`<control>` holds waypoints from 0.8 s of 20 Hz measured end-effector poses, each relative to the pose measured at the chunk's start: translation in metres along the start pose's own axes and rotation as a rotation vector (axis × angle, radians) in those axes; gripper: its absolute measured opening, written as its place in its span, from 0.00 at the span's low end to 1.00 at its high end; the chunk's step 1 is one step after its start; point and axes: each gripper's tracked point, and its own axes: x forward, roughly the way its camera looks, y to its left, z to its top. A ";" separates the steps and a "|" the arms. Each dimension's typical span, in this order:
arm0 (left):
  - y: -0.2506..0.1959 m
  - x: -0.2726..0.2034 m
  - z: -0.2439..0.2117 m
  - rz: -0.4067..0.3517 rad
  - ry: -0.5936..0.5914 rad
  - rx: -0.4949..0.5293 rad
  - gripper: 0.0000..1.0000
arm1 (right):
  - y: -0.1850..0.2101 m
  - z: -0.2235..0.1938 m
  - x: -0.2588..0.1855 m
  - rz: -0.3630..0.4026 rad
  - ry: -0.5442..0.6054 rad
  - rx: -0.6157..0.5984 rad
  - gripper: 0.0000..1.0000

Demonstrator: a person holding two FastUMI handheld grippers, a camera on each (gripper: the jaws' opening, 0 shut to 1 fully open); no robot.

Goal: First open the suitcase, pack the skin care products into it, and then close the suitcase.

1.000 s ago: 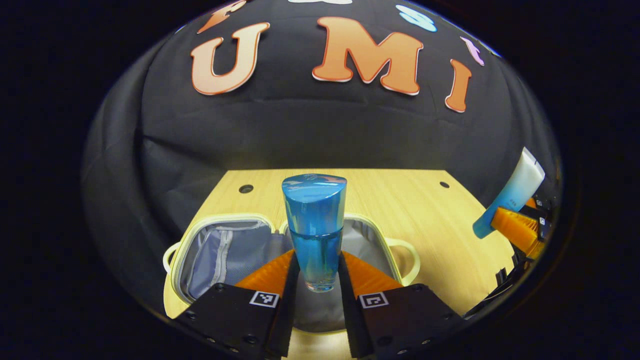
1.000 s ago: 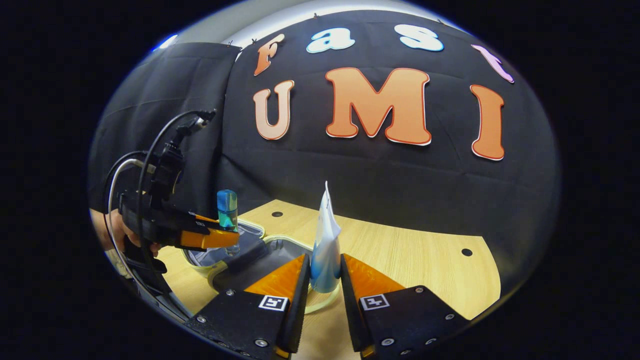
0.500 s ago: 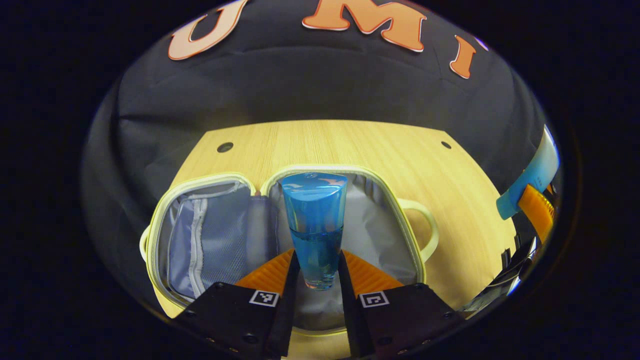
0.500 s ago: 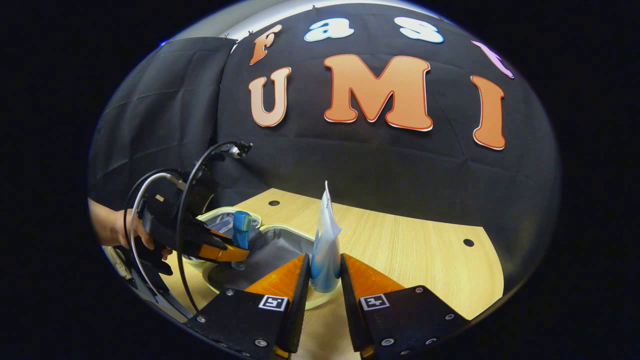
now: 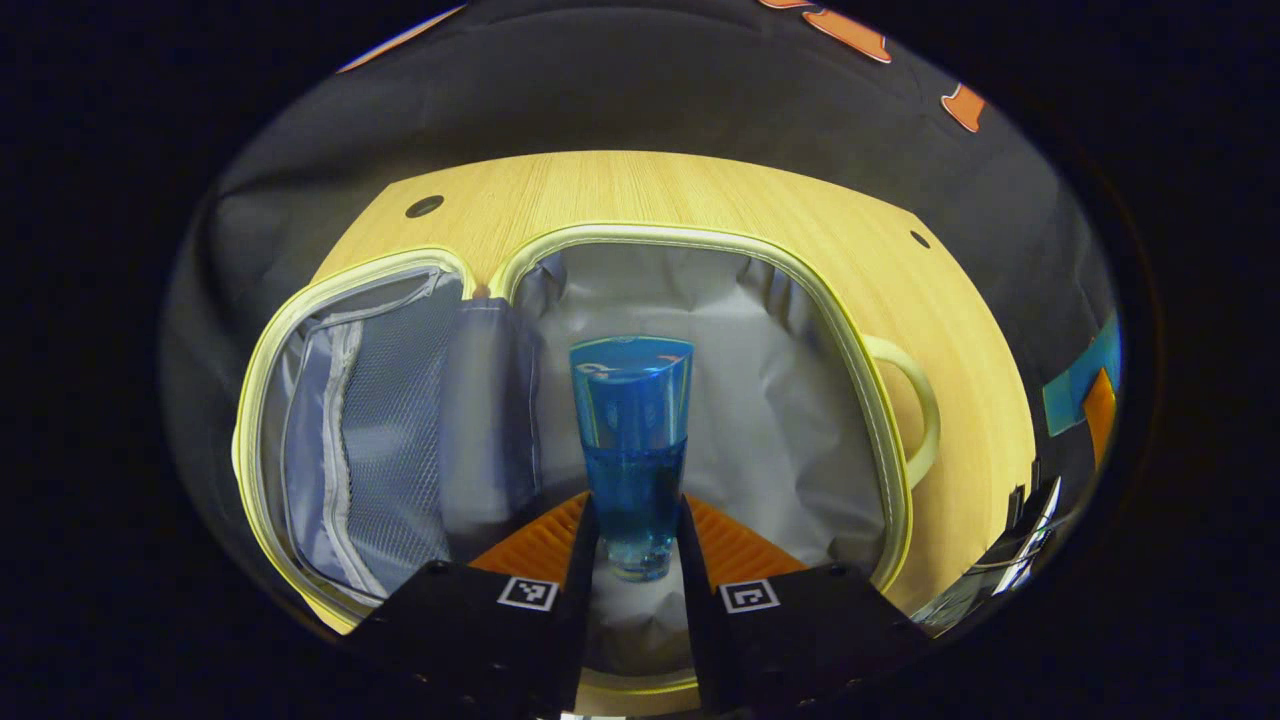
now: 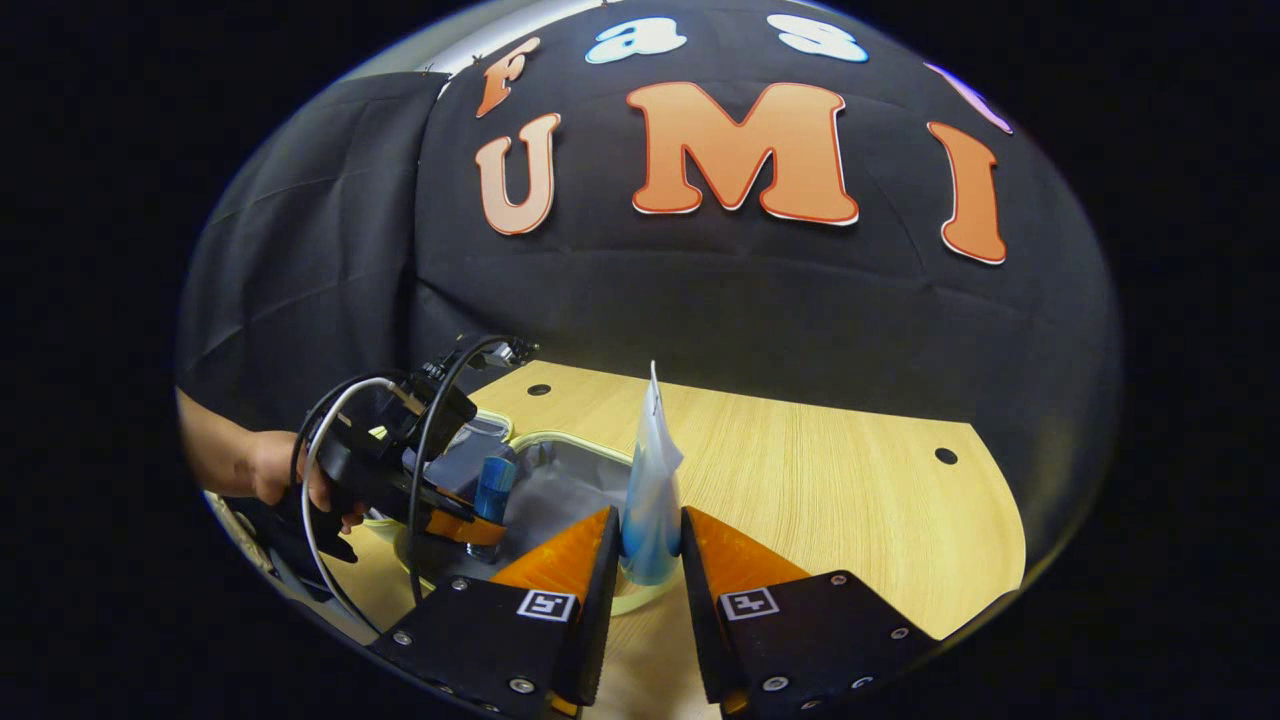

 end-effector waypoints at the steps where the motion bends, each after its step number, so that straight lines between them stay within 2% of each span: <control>1: 0.001 0.002 0.001 0.005 0.006 0.001 0.43 | 0.000 -0.003 0.002 -0.007 0.006 0.003 0.39; 9: 0.003 0.029 -0.008 0.025 0.078 -0.049 0.44 | 0.008 -0.012 0.007 -0.003 0.039 0.008 0.39; 13: 0.002 0.026 -0.002 0.018 0.044 -0.040 0.47 | 0.020 -0.018 0.017 0.026 0.064 0.021 0.39; 15: -0.005 0.016 0.002 -0.023 -0.007 -0.042 0.51 | 0.029 -0.022 0.023 0.042 0.078 0.033 0.39; 16: -0.007 0.008 0.003 -0.039 -0.032 -0.033 0.61 | 0.032 -0.024 0.026 0.045 0.087 0.038 0.39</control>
